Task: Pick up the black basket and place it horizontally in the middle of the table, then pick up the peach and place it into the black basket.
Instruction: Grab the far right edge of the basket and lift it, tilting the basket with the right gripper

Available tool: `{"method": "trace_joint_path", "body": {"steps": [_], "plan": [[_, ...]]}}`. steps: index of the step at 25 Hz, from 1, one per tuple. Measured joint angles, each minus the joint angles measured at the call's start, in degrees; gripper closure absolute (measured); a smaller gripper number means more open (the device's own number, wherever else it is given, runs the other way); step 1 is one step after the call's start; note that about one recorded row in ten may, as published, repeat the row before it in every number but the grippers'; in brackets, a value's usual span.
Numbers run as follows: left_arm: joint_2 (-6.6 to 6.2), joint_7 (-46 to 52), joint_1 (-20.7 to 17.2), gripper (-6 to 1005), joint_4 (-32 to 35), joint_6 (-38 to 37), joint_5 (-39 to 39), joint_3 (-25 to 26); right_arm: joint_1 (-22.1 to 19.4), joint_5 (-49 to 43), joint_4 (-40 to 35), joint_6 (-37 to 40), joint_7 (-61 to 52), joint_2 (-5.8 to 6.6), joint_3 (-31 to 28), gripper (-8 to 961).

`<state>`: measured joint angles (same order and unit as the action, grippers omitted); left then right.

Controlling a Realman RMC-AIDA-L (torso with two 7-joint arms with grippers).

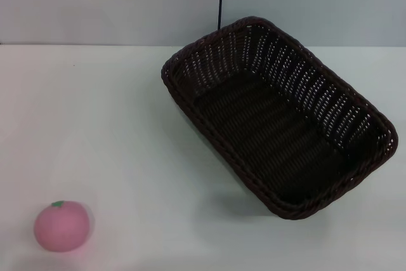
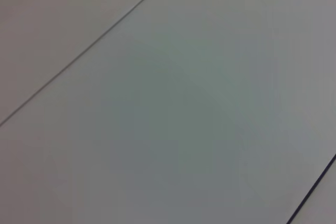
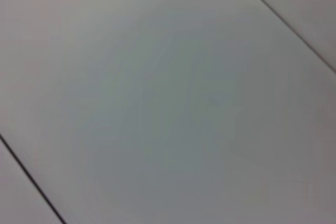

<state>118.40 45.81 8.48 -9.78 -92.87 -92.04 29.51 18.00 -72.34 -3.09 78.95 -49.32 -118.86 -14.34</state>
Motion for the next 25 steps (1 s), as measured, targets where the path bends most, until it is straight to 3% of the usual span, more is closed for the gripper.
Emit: {"method": "trace_joint_path", "body": {"steps": [7, 15, 18, 19, 21, 23, 24, 25], "plan": [[-0.08, 1.34, 0.19, 875, 1.17, 0.71, -0.09, -1.68, -0.49, -0.09, -2.75, 0.00, 0.21, 0.03, 6.09, 374], [-0.16, 2.39, 0.40, 879, 2.42, 1.10, -0.09, -3.46, -2.61, -0.76, -6.89, 4.15, -2.51, 0.19, 8.20, 339], [-0.17, 2.41, 0.96, 879, 4.55, 0.79, -0.10, -7.20, -3.29, -5.21, -16.40, 6.98, -15.23, 0.56, 13.75, 326], [-0.17, 2.41, 0.96, 879, 4.55, 0.79, -0.10, -7.20, -3.29, -5.21, -16.40, 6.98, -15.23, 0.56, 13.75, 322], [-0.19, 2.43, 1.29, 879, 5.08, 0.66, -0.11, -7.95, -2.97, -10.90, -27.52, 7.88, -28.48, 1.52, 19.25, 313], [-0.19, 2.43, 1.44, 879, 5.18, 0.78, -0.11, -8.06, -2.76, -12.64, -30.74, 8.35, -32.08, 1.85, 20.91, 305], [-0.19, 2.44, 1.46, 879, 5.20, 0.98, -0.10, -8.07, -2.20, -16.14, -36.74, 9.57, -38.45, 2.71, 24.00, 300], [-0.19, 2.44, 1.48, 879, 5.20, 1.06, -0.10, -8.07, -2.20, -16.14, -36.74, 9.57, -38.45, 2.71, 24.00, 296]]}}
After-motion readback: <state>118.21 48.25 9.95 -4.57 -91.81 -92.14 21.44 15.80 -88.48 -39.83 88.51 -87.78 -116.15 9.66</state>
